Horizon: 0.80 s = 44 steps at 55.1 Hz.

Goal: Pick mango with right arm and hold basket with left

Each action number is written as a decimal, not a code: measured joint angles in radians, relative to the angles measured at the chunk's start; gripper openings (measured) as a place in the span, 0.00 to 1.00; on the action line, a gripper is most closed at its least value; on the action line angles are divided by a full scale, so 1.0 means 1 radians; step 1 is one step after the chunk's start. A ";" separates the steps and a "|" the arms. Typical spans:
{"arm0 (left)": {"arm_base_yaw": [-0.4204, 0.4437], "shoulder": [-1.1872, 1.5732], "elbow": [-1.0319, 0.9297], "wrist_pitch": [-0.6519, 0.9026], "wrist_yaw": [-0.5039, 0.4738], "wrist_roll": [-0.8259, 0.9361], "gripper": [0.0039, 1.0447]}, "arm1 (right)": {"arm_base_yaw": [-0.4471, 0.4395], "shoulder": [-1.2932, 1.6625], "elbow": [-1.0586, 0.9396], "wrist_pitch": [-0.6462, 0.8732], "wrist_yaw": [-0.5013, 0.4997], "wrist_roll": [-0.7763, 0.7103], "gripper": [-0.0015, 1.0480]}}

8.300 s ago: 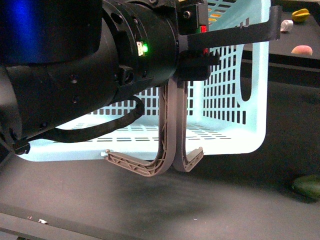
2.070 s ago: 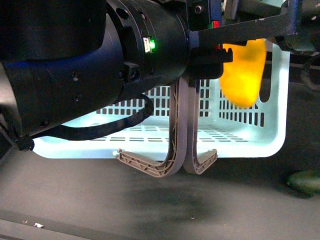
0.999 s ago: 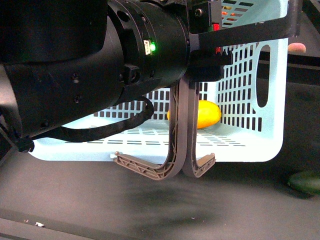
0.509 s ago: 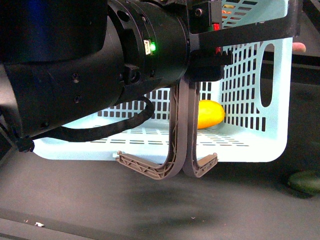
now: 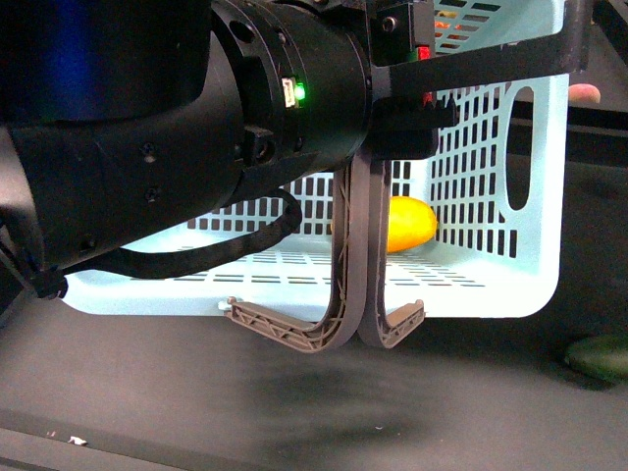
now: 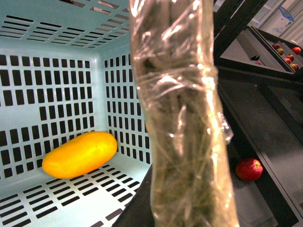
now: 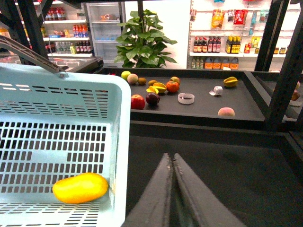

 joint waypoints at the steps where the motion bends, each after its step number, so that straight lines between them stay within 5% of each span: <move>1: 0.000 0.000 0.000 0.000 0.000 0.000 0.05 | 0.000 -0.004 0.000 -0.004 0.000 0.000 0.02; 9: 0.000 0.000 0.000 0.000 0.002 0.000 0.05 | 0.000 -0.141 0.001 -0.173 0.000 0.000 0.02; 44: 0.000 0.000 0.000 0.000 0.000 0.000 0.05 | 0.000 -0.175 0.001 -0.183 0.000 0.000 0.02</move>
